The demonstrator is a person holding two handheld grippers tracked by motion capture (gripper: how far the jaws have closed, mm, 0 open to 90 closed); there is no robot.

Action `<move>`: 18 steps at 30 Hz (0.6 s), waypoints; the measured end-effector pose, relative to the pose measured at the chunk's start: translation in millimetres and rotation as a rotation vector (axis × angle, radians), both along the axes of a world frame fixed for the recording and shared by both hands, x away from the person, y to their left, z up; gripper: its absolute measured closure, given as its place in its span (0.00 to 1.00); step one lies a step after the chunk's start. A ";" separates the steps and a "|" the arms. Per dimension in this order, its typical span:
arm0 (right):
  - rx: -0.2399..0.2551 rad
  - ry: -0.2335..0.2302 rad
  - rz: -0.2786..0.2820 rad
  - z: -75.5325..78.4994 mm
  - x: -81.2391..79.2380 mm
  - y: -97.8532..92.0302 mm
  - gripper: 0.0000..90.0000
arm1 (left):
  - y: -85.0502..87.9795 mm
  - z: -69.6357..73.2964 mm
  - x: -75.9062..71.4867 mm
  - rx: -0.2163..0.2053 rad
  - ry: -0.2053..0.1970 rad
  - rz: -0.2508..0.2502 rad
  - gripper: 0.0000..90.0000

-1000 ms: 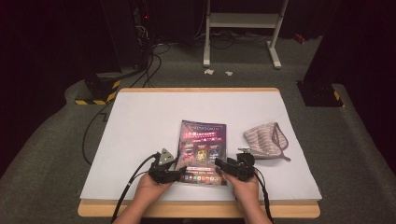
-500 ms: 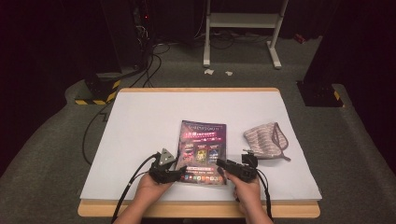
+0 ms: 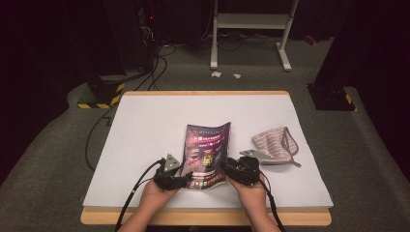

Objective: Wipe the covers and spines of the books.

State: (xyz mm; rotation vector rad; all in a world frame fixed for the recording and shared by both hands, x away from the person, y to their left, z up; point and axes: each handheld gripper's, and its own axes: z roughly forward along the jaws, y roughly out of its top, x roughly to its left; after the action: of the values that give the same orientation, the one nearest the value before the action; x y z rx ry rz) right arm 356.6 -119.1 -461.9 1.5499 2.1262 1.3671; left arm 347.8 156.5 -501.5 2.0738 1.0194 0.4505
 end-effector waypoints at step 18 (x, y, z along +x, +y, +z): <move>-0.047 -0.022 0.027 -8.1 -8.8 9.0 0.68 | 0.3 -0.8 -0.5 -0.012 0.002 0.004 0.50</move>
State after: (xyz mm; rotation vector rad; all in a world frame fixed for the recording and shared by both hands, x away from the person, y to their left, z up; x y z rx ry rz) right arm 347.8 -110.1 -470.0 1.4875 2.1578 1.3259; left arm 347.3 156.7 -502.3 2.0623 1.0255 0.4433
